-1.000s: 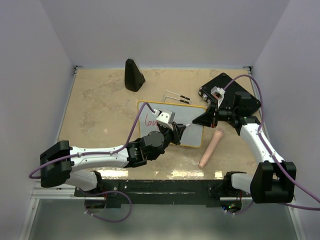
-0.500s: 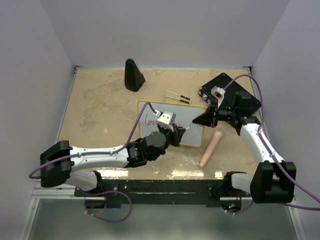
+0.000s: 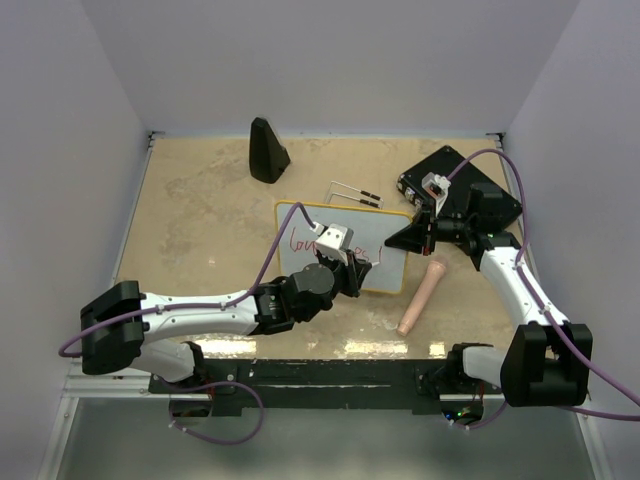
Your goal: Write a sentence on the whiteboard
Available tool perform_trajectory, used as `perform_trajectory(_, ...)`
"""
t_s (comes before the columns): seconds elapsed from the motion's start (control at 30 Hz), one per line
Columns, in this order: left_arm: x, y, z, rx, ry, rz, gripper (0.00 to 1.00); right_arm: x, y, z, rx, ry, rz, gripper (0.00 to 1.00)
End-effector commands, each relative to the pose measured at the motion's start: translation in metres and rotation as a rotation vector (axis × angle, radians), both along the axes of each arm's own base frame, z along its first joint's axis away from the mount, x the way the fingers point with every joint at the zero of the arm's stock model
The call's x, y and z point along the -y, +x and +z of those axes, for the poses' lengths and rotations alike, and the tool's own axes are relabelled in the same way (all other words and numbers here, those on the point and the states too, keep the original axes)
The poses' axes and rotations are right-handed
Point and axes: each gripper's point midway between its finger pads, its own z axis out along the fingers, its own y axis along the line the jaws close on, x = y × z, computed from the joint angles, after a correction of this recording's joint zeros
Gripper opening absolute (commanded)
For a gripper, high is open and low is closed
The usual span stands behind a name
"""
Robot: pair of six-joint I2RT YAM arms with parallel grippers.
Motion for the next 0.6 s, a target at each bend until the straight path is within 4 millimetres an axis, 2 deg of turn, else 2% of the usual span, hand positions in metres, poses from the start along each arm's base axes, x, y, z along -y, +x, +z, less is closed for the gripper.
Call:
perform_trajectory(0.0, 0.006, -0.003, 0.002, -0.011, -0.018, -0.015, 0.00, -0.003, -0.010, 0.021, 0.060, 0.049, 0.069, 0.00)
perform_trajectory(0.23, 0.005, -0.003, 0.000, -0.017, -0.012, -0.016, 0.00, -0.003, -0.010, 0.021, 0.059, 0.049, 0.071, 0.00)
perform_trajectory(0.57, 0.012, 0.000, 0.018, 0.029, -0.041, -0.027, 0.00, -0.003, -0.010, 0.020, 0.057, 0.049, 0.069, 0.00)
